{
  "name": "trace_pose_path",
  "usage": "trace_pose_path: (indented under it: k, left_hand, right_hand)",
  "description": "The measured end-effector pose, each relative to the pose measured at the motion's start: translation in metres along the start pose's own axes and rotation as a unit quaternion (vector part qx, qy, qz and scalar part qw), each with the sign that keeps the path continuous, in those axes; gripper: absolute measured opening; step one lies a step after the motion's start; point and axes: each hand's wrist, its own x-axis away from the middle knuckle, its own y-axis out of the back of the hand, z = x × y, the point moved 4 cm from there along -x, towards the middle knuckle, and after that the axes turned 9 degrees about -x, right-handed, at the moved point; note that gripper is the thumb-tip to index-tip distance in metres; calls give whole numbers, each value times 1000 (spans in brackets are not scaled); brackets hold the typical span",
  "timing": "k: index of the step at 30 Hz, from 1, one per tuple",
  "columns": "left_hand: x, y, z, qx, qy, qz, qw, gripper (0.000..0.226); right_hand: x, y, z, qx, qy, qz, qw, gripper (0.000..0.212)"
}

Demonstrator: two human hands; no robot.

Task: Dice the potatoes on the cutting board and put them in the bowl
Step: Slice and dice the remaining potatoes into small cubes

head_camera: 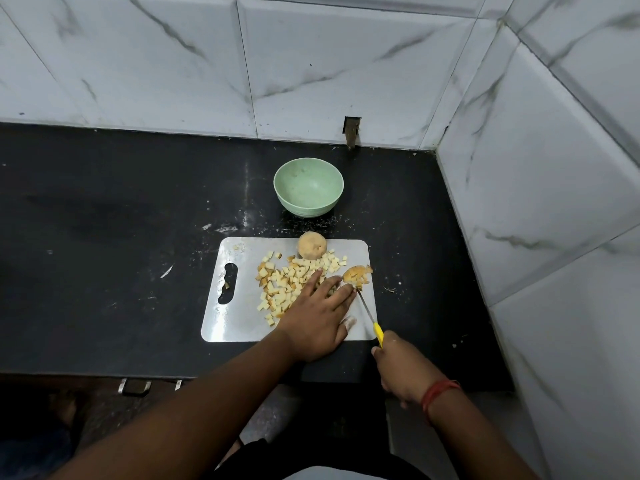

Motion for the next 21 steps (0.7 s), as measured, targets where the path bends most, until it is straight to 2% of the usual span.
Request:
trace_pose_path:
  k: [5, 9, 13, 21]
  left_hand:
    - [-1, 0, 1, -7, 4, 12, 1000, 61]
    - [0, 1, 1, -7, 6, 16, 1000, 62]
    - [1, 3, 3, -1, 26, -1, 1000, 62]
    - [-5, 11, 11, -9, 42, 8, 999, 63]
  right_hand:
    - [10, 1, -3, -6, -9, 19, 1000, 10]
    - [19, 5, 1, -69, -54, 47, 995, 18]
    - [18, 12, -2, -132, -13, 35, 991, 14]
    - [12, 17, -13, -234, 4, 20, 972, 15]
